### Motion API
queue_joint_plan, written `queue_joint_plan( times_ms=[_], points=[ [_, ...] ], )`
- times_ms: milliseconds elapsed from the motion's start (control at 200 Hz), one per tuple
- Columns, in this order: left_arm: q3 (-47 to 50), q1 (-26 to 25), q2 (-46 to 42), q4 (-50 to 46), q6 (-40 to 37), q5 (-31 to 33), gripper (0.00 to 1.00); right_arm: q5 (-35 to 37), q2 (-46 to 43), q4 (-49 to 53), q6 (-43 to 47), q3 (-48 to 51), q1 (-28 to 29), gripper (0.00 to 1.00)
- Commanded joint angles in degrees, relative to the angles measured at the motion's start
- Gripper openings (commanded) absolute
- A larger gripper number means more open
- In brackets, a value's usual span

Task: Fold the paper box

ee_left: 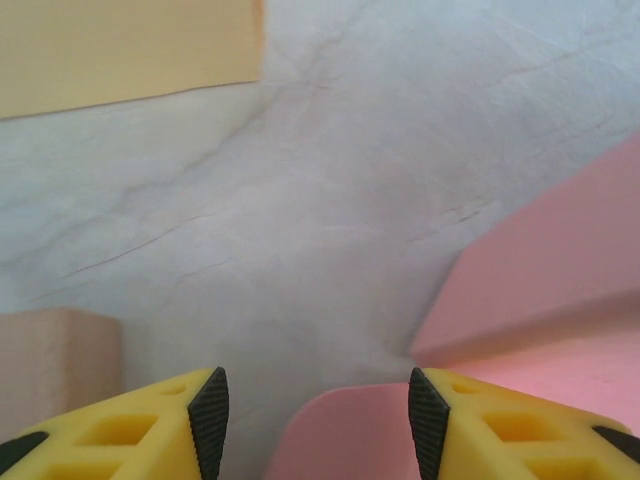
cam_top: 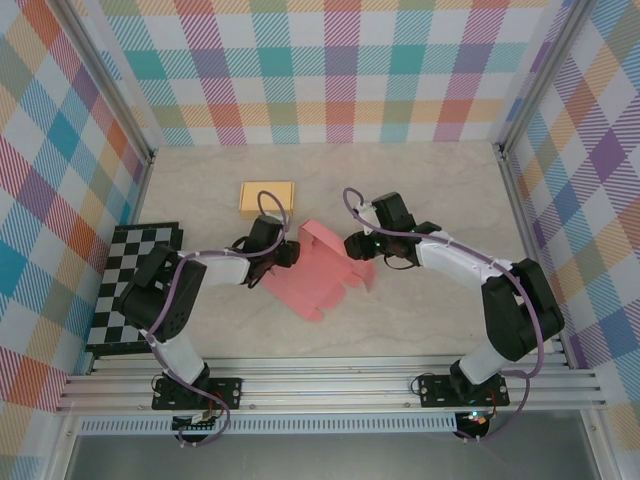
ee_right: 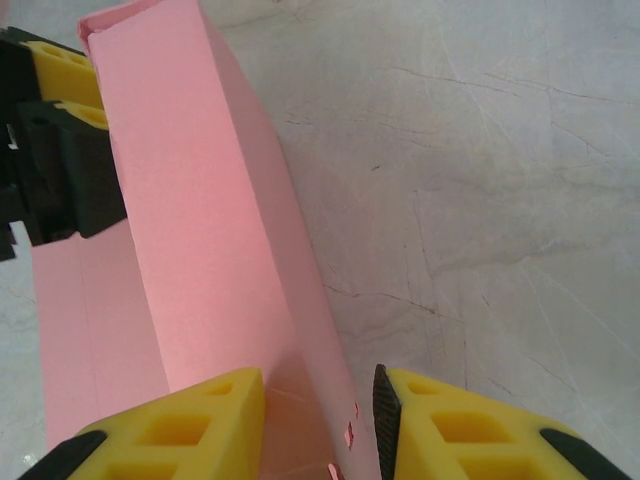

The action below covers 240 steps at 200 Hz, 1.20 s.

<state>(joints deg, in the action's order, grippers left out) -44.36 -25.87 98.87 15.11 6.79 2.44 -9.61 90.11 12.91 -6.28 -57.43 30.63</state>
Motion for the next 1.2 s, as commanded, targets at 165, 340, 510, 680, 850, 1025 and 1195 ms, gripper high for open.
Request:
queue_joint_plan(
  times_ms=[165, 340, 510, 680, 850, 1025, 1195],
  points=[
    [3.16, 1.62, -0.91, 11.32, 4.75, -12.1, 0.53, -1.34, 3.31, 4.42, -0.22, -0.24, 0.09, 0.36],
    [2.91, 0.47, 0.23, 14.25, 2.94, -17.56, 0.53, -2.17, 4.36, 4.67, 0.51, -1.67, 0.04, 0.36],
    [0.31, 0.51, 3.55, 12.77, 1.49, -18.07, 0.54, -3.07, 4.82, 4.83, 1.9, -2.12, 0.05, 0.35],
    [-2.39, 0.47, 5.6, 14.2, 0.9, -17.55, 0.53, -6.66, 4.64, 2.96, 3.68, -0.94, 0.04, 0.35],
    [-4.7, 0.47, 6.91, 14.47, -1.21, -17.38, 0.46, -11.14, 5.31, 2.13, 5.52, -1.32, 0.09, 0.34],
    [-5.12, 0.48, 8.63, 17.6, -1.04, -18.11, 0.31, -13.59, 5.59, 1.34, 7.2, -1.64, 0.07, 0.34],
    [-6.03, 0.47, 10.32, 19.42, 0.47, -19.54, 0.16, -15.39, 6.47, 0.4, 7.31, -1.72, -0.01, 0.34]
  ],
)
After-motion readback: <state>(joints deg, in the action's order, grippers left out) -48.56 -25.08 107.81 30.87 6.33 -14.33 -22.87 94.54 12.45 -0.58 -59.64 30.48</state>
